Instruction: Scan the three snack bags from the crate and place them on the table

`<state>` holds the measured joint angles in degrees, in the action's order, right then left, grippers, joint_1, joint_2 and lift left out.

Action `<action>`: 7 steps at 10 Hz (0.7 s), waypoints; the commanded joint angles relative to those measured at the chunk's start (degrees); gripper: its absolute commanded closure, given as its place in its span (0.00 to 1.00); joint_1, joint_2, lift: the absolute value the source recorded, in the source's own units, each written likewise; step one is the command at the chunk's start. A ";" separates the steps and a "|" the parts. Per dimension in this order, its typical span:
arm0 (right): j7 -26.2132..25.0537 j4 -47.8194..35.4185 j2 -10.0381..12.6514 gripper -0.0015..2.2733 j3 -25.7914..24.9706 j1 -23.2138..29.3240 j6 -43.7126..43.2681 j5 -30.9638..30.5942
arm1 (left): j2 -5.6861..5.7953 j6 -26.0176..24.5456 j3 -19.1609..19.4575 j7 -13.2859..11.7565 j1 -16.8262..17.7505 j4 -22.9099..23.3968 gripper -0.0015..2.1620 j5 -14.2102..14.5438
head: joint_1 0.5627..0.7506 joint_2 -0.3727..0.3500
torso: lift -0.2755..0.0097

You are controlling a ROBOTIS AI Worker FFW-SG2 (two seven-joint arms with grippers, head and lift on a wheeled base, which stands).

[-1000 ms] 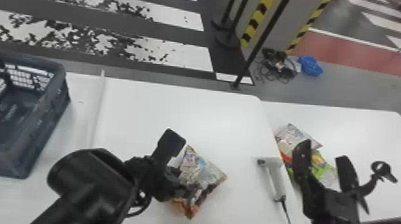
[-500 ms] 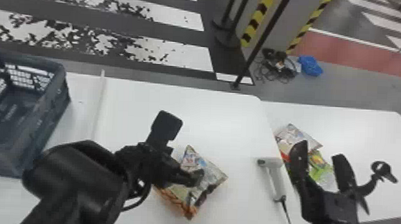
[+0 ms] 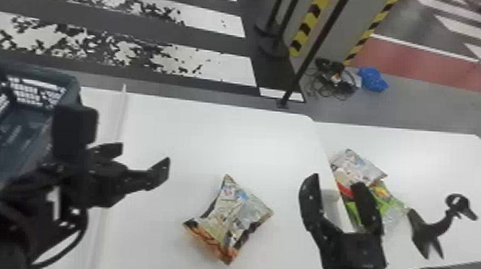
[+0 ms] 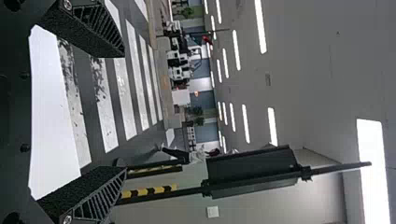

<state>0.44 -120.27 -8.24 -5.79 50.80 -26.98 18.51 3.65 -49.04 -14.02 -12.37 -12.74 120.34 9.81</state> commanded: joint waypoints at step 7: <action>3.08 1.44 -0.11 0.46 15.55 1.58 0.22 -6.82 | 4.09 3.90 29.05 -1.96 -20.05 17.03 0.03 10.67 | 0.70 0.59 | 0.84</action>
<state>3.45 -119.28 -8.31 8.93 52.10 -26.77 11.67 7.77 -45.13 13.19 -14.20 -32.35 137.47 19.45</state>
